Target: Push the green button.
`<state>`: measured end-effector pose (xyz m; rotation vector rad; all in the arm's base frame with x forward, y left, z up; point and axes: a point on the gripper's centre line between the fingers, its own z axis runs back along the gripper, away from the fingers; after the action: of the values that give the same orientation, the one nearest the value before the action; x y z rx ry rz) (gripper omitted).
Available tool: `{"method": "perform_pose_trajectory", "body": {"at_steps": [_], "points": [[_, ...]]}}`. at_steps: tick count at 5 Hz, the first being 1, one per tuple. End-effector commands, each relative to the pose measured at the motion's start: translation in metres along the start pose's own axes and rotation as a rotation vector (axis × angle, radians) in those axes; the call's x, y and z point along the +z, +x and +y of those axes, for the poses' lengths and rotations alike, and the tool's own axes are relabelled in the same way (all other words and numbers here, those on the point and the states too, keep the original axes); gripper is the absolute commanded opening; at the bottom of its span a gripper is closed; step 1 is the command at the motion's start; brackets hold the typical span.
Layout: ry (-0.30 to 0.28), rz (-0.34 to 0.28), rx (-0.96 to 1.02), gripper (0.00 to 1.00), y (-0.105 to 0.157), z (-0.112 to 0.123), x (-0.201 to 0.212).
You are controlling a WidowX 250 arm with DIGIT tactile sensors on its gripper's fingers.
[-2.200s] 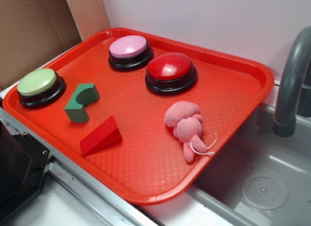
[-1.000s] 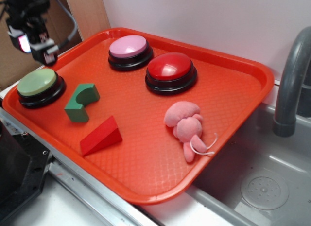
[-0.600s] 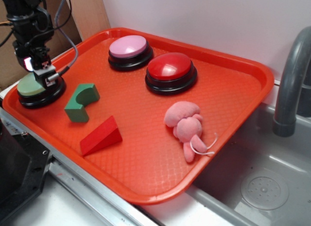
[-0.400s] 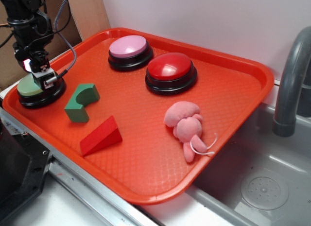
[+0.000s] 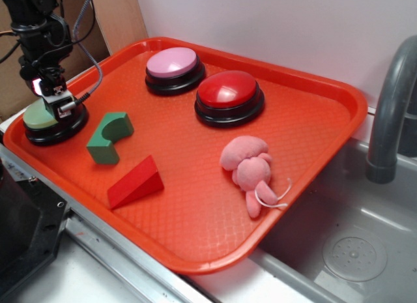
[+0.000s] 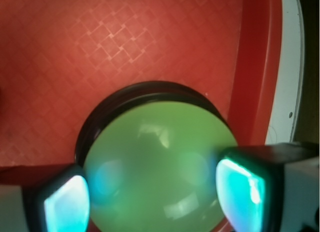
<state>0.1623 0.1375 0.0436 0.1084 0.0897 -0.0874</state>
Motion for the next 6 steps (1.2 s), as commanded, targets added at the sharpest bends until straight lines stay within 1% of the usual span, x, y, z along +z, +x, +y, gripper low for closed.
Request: {"method": "perform_pose_trajectory", "body": {"at_steps": [1, 2, 4, 5, 6], "points": [[0.056, -0.050, 0.064, 1.00, -0.005, 0.012, 0.049], [0.064, -0.059, 0.057, 1.00, -0.004, 0.012, 0.054], [0.064, -0.048, 0.057, 1.00, 0.001, 0.013, 0.062], [0.055, -0.053, 0.061, 1.00, 0.002, 0.013, 0.065], [0.031, -0.066, 0.068, 1.00, 0.001, 0.013, 0.068]]}}
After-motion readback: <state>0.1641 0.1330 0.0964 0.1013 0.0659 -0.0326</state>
